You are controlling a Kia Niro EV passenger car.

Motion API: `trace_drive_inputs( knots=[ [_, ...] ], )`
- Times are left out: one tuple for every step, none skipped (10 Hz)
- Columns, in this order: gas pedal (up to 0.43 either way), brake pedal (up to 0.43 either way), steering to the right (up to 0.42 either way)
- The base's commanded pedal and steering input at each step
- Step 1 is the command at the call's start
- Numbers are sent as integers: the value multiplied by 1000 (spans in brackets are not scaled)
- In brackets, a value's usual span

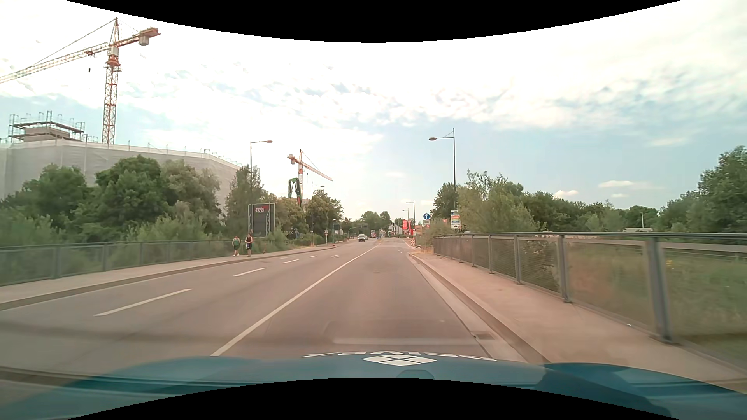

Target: Follow the waypoints while adhering to traffic rules and regulations

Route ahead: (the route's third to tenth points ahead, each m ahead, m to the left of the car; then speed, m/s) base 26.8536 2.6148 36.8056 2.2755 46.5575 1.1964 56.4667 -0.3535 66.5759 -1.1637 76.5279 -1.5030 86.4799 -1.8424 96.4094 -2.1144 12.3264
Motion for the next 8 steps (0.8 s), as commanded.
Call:
trace_drive_inputs(
  knots=[
    [157,0,2],
    [157,0,2],
    [157,0,2],
    [157,0,2],
    [157,0,1],
    [157,0,1],
    [157,0,2],
    [157,0,2]
  ],
)
